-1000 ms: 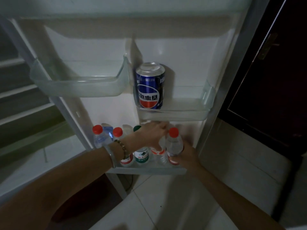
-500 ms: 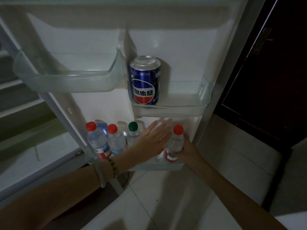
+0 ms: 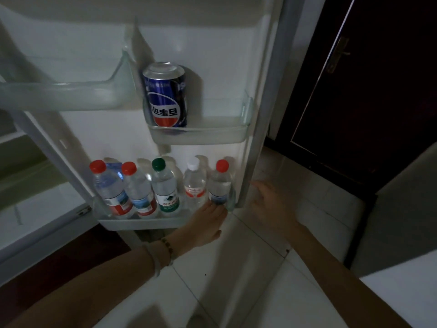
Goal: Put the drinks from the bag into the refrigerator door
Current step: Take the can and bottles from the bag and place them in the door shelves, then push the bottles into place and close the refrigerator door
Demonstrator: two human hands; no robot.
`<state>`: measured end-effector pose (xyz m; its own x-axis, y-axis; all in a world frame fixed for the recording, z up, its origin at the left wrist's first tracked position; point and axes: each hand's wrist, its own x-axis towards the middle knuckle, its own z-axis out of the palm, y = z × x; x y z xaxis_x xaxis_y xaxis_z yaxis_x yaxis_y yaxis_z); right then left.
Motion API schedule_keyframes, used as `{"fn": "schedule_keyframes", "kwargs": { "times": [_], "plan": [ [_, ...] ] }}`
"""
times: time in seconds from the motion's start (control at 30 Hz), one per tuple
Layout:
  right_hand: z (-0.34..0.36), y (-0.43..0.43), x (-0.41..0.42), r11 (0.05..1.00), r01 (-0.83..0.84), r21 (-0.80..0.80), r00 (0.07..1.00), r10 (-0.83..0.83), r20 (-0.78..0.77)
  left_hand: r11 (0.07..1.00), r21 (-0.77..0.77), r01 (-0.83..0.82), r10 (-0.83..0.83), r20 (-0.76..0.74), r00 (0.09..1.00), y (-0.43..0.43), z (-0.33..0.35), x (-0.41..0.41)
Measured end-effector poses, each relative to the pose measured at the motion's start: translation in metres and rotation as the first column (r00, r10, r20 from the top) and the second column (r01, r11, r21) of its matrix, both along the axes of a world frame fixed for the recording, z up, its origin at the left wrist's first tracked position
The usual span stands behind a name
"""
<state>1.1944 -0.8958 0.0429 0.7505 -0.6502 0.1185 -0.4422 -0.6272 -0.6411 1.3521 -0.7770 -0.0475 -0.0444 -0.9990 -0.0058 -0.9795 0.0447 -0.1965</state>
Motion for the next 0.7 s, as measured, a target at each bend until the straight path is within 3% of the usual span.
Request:
{"fn": "schedule_keyframes", "kwargs": {
  "times": [0.23,0.4,0.7],
  "plan": [
    [-0.003,0.01,-0.024,0.997,-0.052,-0.063,0.998,0.05,-0.03,0.979,0.036,-0.203,0.203,-0.013,0.979,0.001,-0.008,-0.031],
    [-0.009,0.009,-0.034,0.989,-0.061,-0.134,0.996,0.052,-0.07,0.968,0.1,-0.229,0.221,0.077,0.972,0.006,-0.003,-0.043],
    [-0.013,0.032,-0.056,0.953,-0.121,-0.276,0.991,0.1,-0.088,0.956,0.061,-0.285,0.282,0.055,0.958,0.052,-0.008,-0.071]
  ]
}}
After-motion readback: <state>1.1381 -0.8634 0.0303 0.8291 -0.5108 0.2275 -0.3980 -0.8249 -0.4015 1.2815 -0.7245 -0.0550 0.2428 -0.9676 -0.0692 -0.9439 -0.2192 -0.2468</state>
